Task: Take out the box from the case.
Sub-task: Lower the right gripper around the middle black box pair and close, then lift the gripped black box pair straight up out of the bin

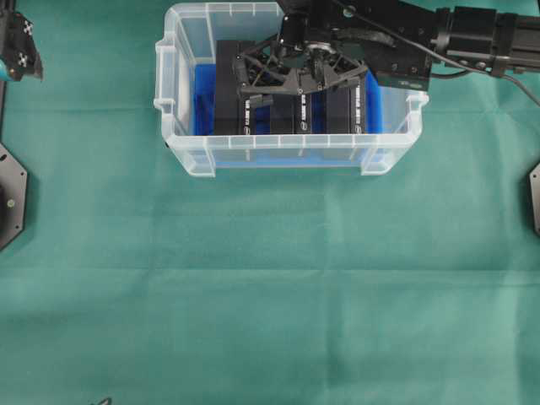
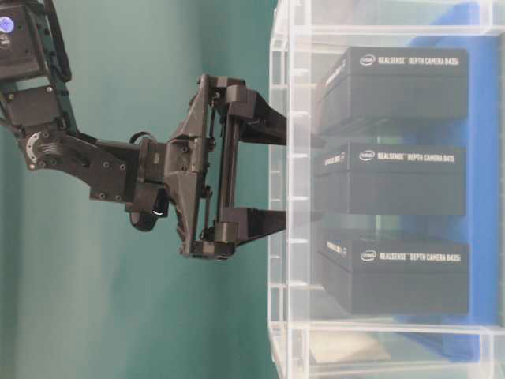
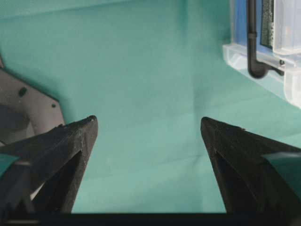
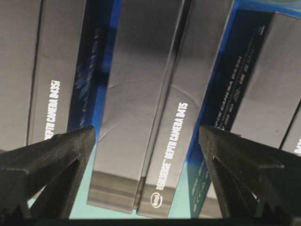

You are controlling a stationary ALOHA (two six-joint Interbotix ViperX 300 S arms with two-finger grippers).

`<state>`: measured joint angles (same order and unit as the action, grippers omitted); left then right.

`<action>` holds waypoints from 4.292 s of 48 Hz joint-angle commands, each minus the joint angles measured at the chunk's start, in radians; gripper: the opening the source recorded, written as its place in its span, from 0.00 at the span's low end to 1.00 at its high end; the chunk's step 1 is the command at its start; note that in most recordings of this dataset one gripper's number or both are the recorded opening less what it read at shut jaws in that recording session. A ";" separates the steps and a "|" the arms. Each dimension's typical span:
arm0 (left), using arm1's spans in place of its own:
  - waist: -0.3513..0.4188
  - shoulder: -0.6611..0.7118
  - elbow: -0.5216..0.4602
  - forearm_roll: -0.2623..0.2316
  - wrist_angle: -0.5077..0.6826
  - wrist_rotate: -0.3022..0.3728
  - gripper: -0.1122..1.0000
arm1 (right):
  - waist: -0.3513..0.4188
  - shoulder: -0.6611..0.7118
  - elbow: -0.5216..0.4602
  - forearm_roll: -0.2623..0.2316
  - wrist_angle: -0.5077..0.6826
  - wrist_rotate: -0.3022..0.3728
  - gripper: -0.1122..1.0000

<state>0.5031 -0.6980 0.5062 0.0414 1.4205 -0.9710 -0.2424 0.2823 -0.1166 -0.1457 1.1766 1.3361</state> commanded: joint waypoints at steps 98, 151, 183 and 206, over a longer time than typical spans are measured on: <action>0.005 0.000 -0.002 0.005 -0.008 0.002 0.97 | -0.015 0.031 0.049 -0.072 -0.097 0.046 0.73; 0.005 0.000 -0.002 0.005 -0.003 -0.003 0.96 | -0.011 -0.087 -0.209 -0.117 0.160 0.048 0.71; 0.005 -0.003 -0.002 0.005 -0.003 -0.003 0.96 | 0.031 -0.089 -0.396 -0.173 0.305 0.040 0.71; 0.005 -0.002 -0.002 0.005 -0.003 -0.005 0.96 | 0.038 -0.089 -0.408 -0.187 0.344 0.038 0.71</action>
<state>0.5031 -0.6995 0.5170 0.0414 1.4205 -0.9741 -0.2086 0.2439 -0.4924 -0.3221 1.5186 1.3775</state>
